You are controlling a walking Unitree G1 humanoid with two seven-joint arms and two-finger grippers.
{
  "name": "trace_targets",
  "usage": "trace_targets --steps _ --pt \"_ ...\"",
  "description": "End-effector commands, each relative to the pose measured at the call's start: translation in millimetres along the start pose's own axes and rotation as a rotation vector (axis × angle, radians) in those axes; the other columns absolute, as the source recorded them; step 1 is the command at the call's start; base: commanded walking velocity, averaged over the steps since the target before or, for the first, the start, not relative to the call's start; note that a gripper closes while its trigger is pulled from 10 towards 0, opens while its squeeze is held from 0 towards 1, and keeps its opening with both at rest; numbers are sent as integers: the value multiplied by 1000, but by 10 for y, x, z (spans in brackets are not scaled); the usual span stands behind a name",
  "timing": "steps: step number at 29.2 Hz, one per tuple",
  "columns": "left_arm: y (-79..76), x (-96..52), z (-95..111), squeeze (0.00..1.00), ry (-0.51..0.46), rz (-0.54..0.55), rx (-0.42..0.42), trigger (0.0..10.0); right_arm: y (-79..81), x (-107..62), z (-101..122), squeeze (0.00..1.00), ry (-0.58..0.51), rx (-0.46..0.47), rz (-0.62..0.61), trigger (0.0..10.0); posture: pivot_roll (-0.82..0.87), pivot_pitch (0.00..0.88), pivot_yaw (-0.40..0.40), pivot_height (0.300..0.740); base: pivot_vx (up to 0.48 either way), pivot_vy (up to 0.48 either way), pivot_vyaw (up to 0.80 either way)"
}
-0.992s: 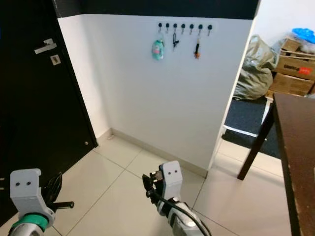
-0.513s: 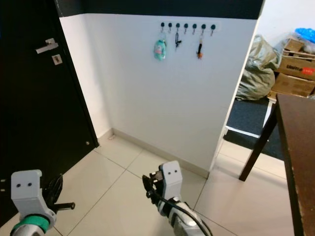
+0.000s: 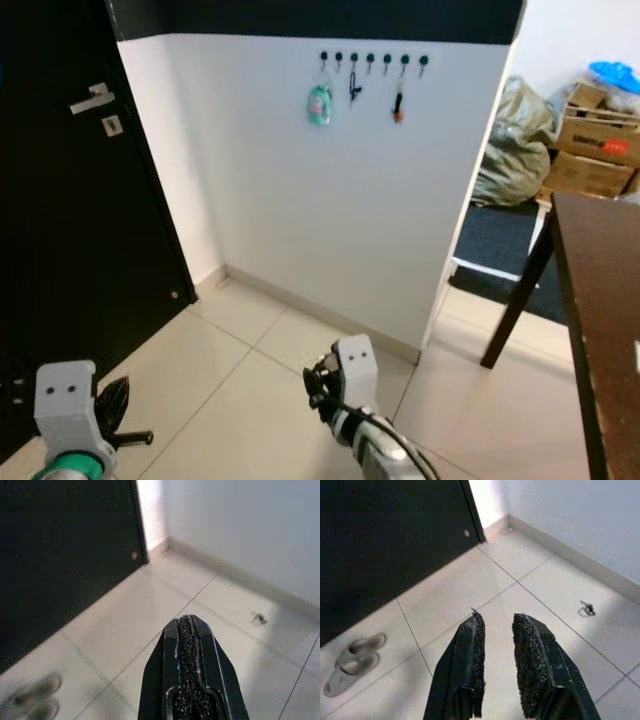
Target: Hang keys on a hook
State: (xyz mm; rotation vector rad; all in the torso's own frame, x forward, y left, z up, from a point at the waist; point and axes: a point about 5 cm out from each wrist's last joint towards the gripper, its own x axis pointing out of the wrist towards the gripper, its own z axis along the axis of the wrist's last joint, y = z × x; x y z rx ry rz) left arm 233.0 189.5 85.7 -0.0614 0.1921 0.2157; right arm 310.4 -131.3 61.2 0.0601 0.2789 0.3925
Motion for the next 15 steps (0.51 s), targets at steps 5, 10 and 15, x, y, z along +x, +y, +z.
trace_targets --steps 5,10,15 --pt "166 48 -324 0 123 75 -6 10000 -107 19 -190 0 98 -3 -64 10000 -7 25 143 740 0 0 0" --pt "212 50 -405 0 155 91 -9 10000 -212 27 -185 0 107 5 -106 10000 -11 27 143 740 0 0 0" --pt "131 55 -491 0 183 55 -16 10000 -191 39 -229 0 111 33 -97 10000 -3 30 134 740 0 0 0"
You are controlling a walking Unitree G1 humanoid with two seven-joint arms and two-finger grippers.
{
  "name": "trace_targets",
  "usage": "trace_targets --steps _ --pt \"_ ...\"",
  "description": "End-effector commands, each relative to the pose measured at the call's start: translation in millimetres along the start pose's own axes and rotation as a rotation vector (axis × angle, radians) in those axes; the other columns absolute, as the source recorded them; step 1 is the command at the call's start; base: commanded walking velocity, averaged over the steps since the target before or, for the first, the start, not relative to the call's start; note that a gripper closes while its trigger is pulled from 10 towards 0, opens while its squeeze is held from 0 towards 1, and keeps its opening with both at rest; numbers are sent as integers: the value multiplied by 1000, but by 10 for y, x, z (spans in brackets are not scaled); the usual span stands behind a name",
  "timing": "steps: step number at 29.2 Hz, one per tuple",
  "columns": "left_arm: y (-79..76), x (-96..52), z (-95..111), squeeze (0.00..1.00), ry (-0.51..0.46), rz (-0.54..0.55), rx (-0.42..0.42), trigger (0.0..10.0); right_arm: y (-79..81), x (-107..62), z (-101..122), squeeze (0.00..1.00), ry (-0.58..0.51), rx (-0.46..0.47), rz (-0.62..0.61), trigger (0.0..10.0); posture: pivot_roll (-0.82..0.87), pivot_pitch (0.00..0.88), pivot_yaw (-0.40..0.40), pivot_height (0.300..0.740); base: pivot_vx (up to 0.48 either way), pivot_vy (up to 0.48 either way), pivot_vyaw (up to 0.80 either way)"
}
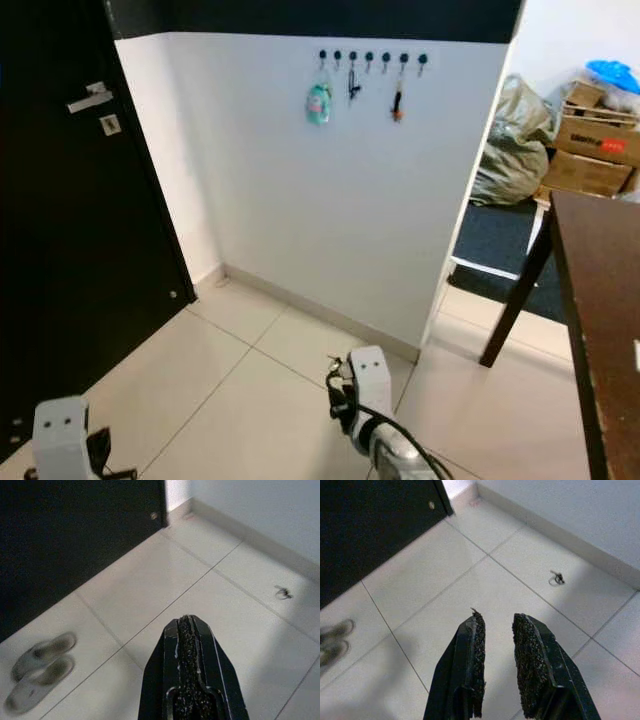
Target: Hang keys on a hook
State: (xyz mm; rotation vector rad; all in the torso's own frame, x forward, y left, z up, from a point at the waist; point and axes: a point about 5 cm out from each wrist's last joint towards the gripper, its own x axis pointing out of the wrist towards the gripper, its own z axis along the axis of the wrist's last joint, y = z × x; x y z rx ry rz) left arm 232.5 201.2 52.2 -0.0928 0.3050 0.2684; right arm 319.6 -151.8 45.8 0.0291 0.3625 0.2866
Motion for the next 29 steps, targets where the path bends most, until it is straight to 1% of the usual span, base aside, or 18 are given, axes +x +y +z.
trace_targets --steps 1,3,4,5,8,10,15,16,17,18,19,20,22,24,25,26,28,29 --pt "8 -9 -174 0 69 2 10 10000 48 1 -108 0 30 31 13 10000 -3 30 134 740 0 0 0" --pt "24 11 -294 0 117 18 6 10000 54 12 -149 0 42 68 13 10000 -7 29 132 740 0 0 0" --pt "45 28 -357 0 140 30 9 10000 30 20 -171 0 60 74 -1 10000 -7 29 132 740 0 0 0" --pt "45 28 -357 0 140 30 9 10000 30 20 -171 0 60 74 -1 10000 -7 29 132 740 0 0 0" --pt "149 54 -552 0 235 63 34 10000 -87 -6 -306 0 158 22 -64 10000 -18 28 135 740 0 0 0" --pt "184 57 -582 0 248 65 43 10000 -136 -29 -354 0 192 -12 -81 10000 -16 27 134 740 0 0 0" --pt "211 56 -621 0 275 57 56 10000 -155 -38 -377 0 213 -26 -80 10000 -15 27 129 740 0 0 0" --pt "215 53 -657 0 292 50 58 10000 -144 -45 -413 0 242 -40 -63 10000 -21 27 128 740 0 0 0" --pt "205 36 -744 0 331 41 51 10000 -142 -67 -479 0 277 -35 -61 10000 -25 25 125 740 0 0 0" --pt "205 36 -744 0 331 41 51 10000 -142 -67 -479 0 277 -35 -61 10000 -25 25 125 740 0 0 0" --pt "193 21 -821 0 358 36 66 10000 -140 -96 -559 0 314 -43 -58 10000 -26 26 124 740 0 0 0" --pt "193 21 -821 0 358 36 66 10000 -140 -96 -559 0 314 -43 -58 10000 -26 26 124 740 0 0 0" --pt "166 -29 -904 0 382 26 54 10000 -151 -148 -660 0 339 -47 -69 10000 -21 27 121 740 0 0 0" --pt "166 -29 -904 0 382 26 54 10000 -151 -148 -660 0 339 -47 -69 10000 -21 27 121 740 0 0 0" --pt "194 -59 -937 0 381 40 37 10000 -167 -165 -680 0 331 -26 -79 10000 -19 29 119 740 0 0 0" --pt "194 -59 -937 0 381 40 37 10000 -167 -165 -680 0 331 -26 -79 10000 -19 29 119 740 0 0 0" --pt "269 -127 -996 0 382 80 11 10000 -201 -202 -723 0 328 11 -99 10000 -20 30 118 740 0 0 0" --pt "269 -127 -996 0 382 80 11 10000 -201 -202 -723 0 328 11 -99 10000 -20 30 118 740 0 0 0"
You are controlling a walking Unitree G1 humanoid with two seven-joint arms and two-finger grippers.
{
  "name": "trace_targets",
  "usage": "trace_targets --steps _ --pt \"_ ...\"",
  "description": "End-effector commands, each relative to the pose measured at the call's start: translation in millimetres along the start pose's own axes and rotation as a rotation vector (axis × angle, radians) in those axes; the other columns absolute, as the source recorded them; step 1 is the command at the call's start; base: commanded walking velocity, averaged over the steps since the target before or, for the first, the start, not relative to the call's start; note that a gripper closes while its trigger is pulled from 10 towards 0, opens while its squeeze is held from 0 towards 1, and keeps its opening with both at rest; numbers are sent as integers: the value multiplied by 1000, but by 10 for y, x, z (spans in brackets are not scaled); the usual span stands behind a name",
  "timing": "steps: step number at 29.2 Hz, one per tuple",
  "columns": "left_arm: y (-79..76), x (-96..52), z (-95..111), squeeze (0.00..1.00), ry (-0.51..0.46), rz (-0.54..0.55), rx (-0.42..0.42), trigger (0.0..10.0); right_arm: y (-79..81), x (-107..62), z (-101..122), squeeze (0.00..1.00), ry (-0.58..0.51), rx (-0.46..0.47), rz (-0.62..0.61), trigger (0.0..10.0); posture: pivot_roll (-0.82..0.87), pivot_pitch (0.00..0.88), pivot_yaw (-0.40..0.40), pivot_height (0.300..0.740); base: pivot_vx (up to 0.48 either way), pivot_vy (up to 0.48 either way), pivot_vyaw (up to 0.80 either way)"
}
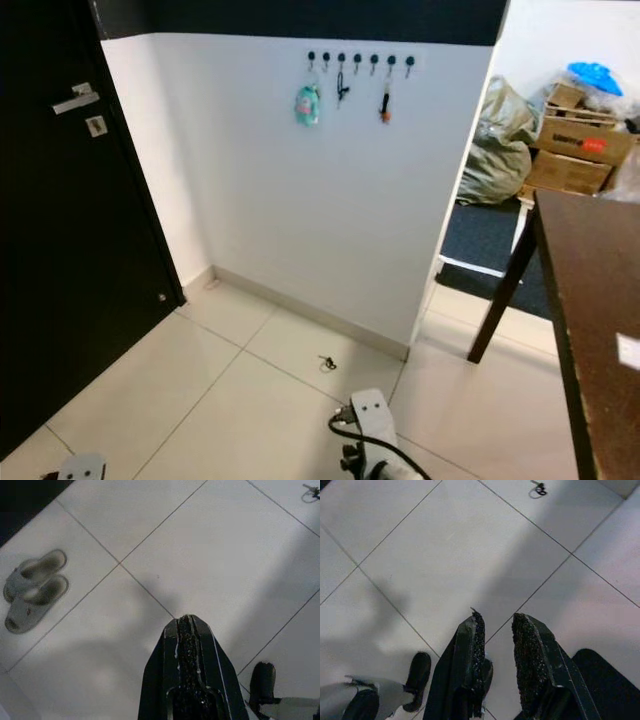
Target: Hang keys on a hook
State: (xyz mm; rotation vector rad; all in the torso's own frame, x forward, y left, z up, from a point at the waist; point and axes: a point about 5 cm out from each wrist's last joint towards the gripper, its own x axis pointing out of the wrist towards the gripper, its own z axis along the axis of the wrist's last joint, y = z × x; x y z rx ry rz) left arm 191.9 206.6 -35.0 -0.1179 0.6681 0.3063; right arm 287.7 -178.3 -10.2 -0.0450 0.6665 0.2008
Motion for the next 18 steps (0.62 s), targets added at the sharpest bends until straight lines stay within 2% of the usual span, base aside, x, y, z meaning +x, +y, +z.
trace_targets --steps 1,11,18 --pt "86 -23 -97 0 27 33 -15 10000 -1 -19 -121 0 27 23 -5 10000 -16 29 118 740 0 0 0" --pt "122 4 -84 0 13 44 -17 10000 -8 -28 -159 0 31 0 1 10000 -18 32 117 740 0 0 0" --pt "115 11 -88 0 13 49 -43 10000 11 -13 -125 0 31 22 17 10000 -29 33 125 740 0 0 0"
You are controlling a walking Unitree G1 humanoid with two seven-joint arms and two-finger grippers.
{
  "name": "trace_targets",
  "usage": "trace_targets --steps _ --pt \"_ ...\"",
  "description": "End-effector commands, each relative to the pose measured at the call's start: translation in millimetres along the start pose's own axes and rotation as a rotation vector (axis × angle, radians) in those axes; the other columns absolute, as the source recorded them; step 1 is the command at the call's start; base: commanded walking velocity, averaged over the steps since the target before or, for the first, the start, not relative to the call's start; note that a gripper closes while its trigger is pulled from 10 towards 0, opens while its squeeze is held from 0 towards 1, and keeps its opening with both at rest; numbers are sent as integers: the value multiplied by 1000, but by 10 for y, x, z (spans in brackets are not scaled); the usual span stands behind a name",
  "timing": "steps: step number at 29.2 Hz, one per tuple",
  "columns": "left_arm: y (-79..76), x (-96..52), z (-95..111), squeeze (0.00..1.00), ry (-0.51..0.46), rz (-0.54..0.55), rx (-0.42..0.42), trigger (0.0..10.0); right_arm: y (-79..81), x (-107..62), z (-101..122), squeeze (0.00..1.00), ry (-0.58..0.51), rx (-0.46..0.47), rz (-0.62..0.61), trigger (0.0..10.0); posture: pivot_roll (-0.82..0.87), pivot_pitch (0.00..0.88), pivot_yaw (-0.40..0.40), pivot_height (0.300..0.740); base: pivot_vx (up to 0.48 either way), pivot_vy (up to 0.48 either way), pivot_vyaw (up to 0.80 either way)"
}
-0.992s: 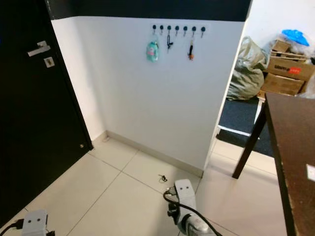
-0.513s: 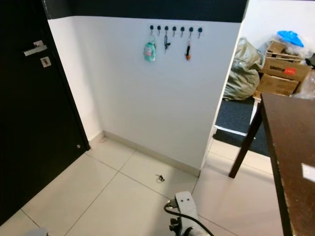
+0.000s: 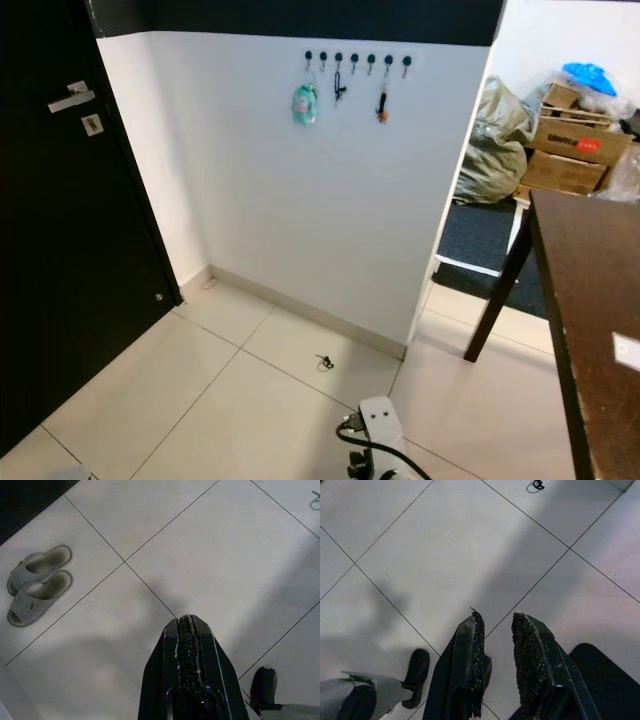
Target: Hang keys on a hook
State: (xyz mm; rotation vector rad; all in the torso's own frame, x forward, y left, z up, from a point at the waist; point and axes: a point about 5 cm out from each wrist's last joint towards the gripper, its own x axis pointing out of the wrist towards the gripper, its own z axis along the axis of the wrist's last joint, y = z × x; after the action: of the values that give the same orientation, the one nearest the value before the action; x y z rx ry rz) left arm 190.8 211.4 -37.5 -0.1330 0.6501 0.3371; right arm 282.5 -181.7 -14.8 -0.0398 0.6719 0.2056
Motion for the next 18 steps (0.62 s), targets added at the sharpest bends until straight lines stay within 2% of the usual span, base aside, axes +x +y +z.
trace_targets --steps 1,10,18 --pt "68 -8 -70 0 29 27 -17 10000 34 5 -53 0 26 19 11 10000 -29 33 125 740 0 0 0" --pt "16 31 4 0 17 3 -46 10000 37 13 -42 0 28 23 0 10000 -30 30 123 740 0 0 0" --pt "23 47 36 0 -8 4 -11 10000 23 16 -14 0 13 37 -13 10000 -30 37 139 740 0 0 0"
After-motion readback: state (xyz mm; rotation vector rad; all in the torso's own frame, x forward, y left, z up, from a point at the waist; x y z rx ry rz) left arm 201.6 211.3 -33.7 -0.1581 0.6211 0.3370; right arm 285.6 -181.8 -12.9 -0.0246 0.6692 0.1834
